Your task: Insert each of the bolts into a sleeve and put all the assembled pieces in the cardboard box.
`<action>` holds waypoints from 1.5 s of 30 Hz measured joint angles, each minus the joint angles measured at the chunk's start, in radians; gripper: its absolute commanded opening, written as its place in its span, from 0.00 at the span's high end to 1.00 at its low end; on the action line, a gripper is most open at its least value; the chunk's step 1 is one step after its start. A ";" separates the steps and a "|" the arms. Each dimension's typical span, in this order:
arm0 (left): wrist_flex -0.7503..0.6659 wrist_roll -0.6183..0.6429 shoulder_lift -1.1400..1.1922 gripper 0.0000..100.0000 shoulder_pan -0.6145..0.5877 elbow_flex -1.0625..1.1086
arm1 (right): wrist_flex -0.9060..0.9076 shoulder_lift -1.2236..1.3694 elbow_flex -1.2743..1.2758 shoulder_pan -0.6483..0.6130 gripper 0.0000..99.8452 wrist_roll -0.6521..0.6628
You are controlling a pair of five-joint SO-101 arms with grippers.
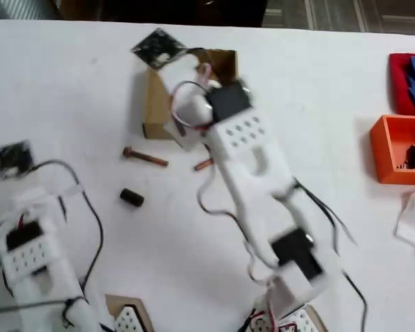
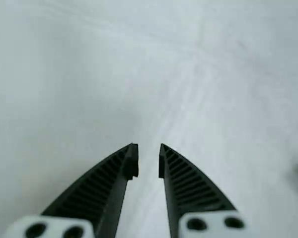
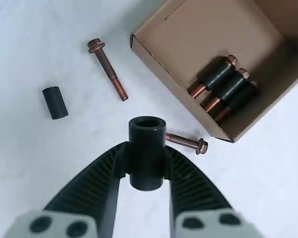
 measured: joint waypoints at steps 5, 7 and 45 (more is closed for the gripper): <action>0.215 -0.034 0.325 0.90 0.178 -0.324 | -0.224 -0.414 0.454 0.060 0.98 0.044; 0.316 -0.028 0.474 0.90 0.252 -0.471 | -0.333 -0.566 0.667 0.107 0.98 0.052; 0.767 1.152 1.263 0.90 0.575 -1.438 | -0.555 -0.835 1.226 0.420 0.98 0.054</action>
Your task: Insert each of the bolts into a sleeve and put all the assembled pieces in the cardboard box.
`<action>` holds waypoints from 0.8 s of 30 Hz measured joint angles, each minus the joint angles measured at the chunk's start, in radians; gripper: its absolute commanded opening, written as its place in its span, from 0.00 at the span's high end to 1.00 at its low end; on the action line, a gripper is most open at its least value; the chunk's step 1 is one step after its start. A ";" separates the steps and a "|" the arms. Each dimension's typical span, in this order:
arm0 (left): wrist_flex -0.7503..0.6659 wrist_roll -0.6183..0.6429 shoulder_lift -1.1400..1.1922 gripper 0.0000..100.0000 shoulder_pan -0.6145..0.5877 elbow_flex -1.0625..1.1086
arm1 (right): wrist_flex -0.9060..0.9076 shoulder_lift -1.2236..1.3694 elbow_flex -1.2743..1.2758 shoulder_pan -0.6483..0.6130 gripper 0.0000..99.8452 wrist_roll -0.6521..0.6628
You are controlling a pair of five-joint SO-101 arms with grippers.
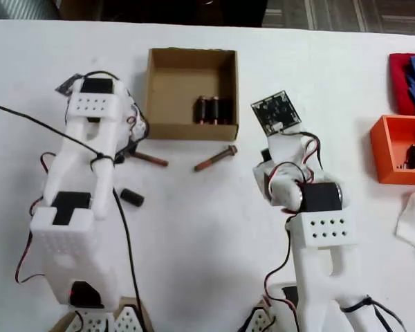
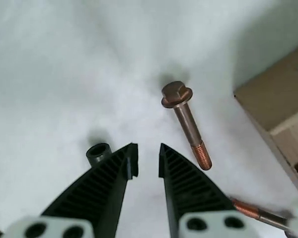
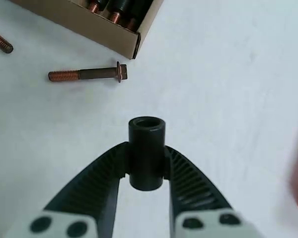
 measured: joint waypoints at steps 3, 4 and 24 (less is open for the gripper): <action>0.000 0.000 0.000 0.88 0.000 0.000 | 0.000 0.000 0.000 0.000 0.98 0.000; 0.000 0.000 0.000 0.85 0.000 0.000 | 0.000 0.000 0.000 0.000 0.98 0.000; -0.038 0.126 0.150 0.77 -0.002 -0.008 | 0.000 0.000 0.000 0.000 0.98 0.000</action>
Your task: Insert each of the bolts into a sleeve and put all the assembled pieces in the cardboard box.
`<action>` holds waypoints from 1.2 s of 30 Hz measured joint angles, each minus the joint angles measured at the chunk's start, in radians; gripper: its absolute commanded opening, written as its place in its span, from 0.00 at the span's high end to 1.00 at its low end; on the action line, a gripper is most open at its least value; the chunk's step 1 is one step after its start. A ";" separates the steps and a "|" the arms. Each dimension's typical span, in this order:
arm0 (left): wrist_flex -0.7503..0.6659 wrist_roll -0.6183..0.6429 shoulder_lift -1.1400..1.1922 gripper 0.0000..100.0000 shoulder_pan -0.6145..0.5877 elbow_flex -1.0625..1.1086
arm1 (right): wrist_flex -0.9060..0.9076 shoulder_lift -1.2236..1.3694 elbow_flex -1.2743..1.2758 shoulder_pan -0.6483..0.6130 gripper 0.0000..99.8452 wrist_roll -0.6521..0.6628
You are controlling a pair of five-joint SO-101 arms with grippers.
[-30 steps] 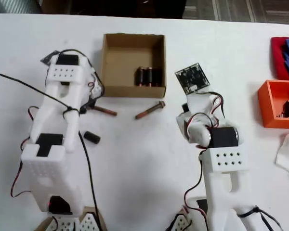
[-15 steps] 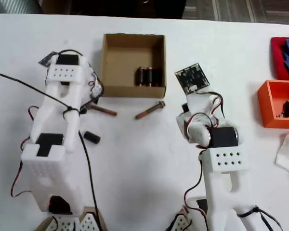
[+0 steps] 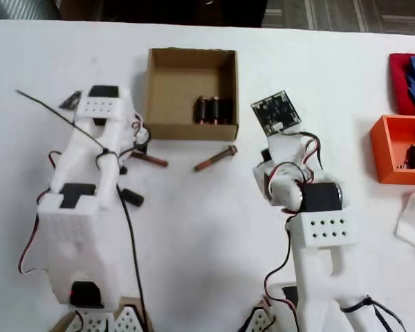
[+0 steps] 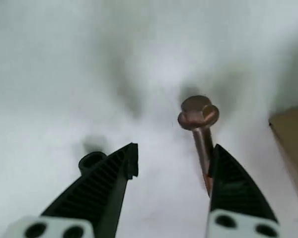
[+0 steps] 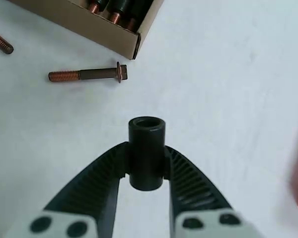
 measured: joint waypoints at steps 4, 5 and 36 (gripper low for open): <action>-0.002 0.009 0.029 0.77 0.000 -0.035 | 0.000 0.000 0.000 0.000 0.98 0.000; -0.002 0.011 0.031 0.77 0.000 -0.044 | 0.000 0.000 0.000 0.000 0.98 0.000; 0.038 0.011 0.181 0.97 0.005 -0.232 | -0.005 0.000 0.000 0.000 0.98 0.000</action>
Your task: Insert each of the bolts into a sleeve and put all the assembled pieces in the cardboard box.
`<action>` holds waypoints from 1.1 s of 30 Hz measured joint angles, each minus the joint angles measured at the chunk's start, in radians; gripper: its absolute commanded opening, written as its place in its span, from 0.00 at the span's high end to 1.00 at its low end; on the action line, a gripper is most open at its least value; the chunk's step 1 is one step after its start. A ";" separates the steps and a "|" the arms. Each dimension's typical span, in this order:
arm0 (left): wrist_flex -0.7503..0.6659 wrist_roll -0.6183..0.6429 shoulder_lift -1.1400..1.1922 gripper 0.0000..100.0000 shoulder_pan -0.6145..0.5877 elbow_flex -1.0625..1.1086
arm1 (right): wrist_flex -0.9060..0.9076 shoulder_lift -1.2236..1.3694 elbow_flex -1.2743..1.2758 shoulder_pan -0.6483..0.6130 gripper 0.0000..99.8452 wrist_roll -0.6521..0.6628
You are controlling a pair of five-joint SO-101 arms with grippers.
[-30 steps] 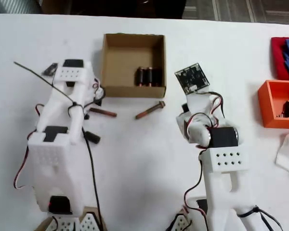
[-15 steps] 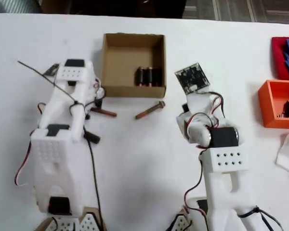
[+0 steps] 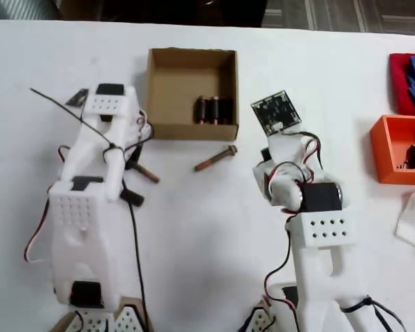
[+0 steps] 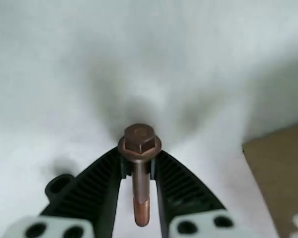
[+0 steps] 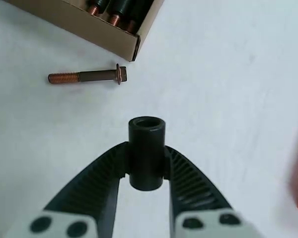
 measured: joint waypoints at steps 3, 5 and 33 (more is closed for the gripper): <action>0.106 0.000 0.002 0.97 -0.005 -0.121 | 0.000 0.000 0.000 0.000 0.98 0.000; 0.180 -0.006 0.002 0.97 -0.003 -0.236 | 0.000 0.000 0.000 0.000 0.98 0.000; -0.133 -1.413 -0.040 0.98 -0.588 0.066 | -0.014 0.000 0.000 0.008 0.98 0.000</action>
